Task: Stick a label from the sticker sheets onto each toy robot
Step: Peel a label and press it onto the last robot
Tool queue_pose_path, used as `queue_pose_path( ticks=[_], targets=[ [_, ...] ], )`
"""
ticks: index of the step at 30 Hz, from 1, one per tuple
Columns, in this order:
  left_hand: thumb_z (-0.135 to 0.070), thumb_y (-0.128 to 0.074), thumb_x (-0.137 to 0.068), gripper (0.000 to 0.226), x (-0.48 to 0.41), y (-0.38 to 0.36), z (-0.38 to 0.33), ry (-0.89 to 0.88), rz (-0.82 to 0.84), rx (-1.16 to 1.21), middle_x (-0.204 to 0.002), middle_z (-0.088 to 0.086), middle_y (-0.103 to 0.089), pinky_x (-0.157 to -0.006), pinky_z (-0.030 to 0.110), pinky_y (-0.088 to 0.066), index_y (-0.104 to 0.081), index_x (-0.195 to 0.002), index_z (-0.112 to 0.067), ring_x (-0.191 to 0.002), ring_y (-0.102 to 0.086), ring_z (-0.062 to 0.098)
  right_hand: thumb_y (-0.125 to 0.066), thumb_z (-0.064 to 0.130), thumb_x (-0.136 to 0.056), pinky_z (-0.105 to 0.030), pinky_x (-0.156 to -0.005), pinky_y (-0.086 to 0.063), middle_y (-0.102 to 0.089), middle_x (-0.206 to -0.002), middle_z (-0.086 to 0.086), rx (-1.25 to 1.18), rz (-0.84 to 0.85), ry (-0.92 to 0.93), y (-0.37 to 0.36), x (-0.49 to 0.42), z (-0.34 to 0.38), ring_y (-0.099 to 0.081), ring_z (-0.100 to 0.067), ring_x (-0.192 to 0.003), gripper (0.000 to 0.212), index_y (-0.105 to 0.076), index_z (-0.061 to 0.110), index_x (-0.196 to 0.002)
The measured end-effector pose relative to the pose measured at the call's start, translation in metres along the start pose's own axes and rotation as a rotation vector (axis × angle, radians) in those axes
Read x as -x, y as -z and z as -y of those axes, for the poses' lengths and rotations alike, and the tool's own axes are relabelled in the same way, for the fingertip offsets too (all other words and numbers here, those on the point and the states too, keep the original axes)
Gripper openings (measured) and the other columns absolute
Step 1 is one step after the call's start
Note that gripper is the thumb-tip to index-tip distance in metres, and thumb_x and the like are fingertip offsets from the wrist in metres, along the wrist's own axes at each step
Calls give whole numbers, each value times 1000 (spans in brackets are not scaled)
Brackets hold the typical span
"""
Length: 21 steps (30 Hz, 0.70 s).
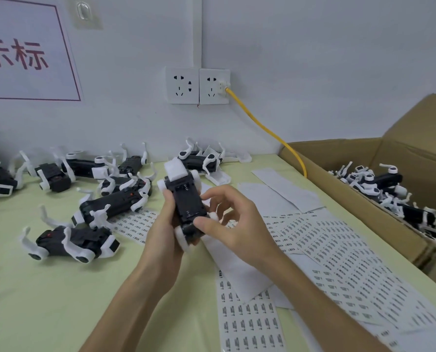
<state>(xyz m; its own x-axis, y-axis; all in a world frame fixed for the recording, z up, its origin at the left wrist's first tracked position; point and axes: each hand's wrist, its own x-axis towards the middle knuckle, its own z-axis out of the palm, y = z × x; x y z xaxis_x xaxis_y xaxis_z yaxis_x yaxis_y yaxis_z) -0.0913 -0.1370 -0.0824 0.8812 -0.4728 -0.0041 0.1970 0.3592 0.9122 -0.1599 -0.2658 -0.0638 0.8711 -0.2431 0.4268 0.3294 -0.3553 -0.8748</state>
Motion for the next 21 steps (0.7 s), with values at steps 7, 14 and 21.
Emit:
queue_pose_path(
  ticks=[7,14,21],
  targets=[
    [-63,-40,-96,53,5,-4,-4,-72,113,-70,-118,10,-77,-117,58,-38,-80,-113,-32,-113,-73,28,-82,34,-74,-24,-74,-45,-59,-82,5,62,-83,31,1,-2,-5,-59,-21,-80,36,-63,29,-104],
    [-59,-46,-103,42,11,-13,16,-184,185,-327,-111,6,-78,-71,25,-50,-75,-115,-31,-99,-70,23,-78,36,-78,-16,-65,-44,-54,-71,18,-29,-270,42,4,-5,-2,-52,-5,-68,30,-54,19,-85],
    [-48,-48,-104,35,13,-11,11,-274,183,-368,-95,-10,-76,-76,13,-50,-74,-105,-23,-87,-69,2,-75,26,-80,-18,-68,-46,-55,-76,10,-216,-174,-2,9,-6,3,-52,-9,-73,28,-53,10,-87]
  ],
)
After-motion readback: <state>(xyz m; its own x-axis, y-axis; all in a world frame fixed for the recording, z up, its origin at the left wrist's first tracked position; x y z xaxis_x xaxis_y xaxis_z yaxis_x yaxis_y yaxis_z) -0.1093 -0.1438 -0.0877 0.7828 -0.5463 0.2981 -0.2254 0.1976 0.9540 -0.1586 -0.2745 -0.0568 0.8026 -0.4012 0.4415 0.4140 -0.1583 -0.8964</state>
